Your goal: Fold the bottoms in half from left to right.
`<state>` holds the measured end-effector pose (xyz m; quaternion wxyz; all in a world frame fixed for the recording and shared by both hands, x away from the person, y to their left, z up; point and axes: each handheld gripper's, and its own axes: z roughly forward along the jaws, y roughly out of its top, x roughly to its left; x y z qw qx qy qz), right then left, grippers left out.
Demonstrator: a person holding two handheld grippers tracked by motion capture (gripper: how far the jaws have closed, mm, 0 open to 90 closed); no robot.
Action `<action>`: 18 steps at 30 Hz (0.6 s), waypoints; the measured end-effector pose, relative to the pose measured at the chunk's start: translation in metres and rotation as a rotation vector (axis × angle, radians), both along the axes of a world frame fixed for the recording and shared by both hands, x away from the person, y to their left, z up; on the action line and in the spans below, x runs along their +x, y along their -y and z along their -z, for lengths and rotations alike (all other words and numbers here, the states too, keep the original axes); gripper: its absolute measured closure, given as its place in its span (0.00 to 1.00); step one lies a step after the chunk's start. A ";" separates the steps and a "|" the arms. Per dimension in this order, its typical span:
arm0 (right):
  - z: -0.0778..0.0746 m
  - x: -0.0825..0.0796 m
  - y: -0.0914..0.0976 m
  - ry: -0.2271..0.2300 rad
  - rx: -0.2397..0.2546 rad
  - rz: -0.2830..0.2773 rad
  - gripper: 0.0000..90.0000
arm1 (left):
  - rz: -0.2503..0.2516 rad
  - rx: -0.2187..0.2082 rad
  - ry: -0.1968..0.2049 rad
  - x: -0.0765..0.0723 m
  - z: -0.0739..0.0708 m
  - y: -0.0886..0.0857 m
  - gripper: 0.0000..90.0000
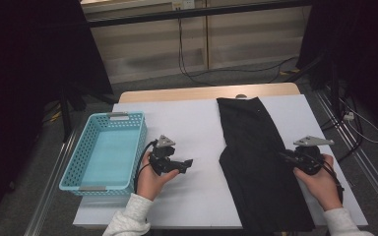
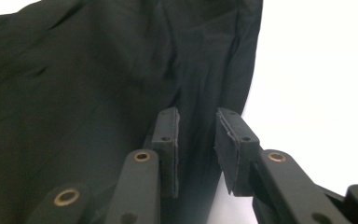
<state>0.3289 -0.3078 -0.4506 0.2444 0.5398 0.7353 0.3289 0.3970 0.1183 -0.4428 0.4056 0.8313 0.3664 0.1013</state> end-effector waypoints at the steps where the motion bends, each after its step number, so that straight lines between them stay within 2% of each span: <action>1: 0.000 0.006 -0.001 0.002 -0.002 0.001 0.78 | 0.001 -0.001 -0.004 0.000 0.000 0.000 0.18; 5: 0.004 0.027 -0.002 0.002 -0.021 0.030 0.77 | 0.007 0.010 -0.004 0.001 0.000 -0.003 0.18; 7: 0.006 0.036 -0.002 -0.004 -0.033 0.036 0.78 | -0.003 -0.001 -0.005 0.001 0.001 -0.003 0.18; 10: 0.010 0.043 0.001 -0.026 -0.018 0.047 0.80 | -0.002 0.000 -0.006 0.001 0.001 -0.004 0.18; 15: 0.011 0.047 0.003 -0.037 0.002 0.047 0.96 | -0.005 0.001 -0.005 0.002 0.001 -0.004 0.18; 18: 0.010 0.048 0.002 -0.044 0.001 0.027 1.00 | -0.004 -0.003 -0.006 0.002 0.001 -0.004 0.18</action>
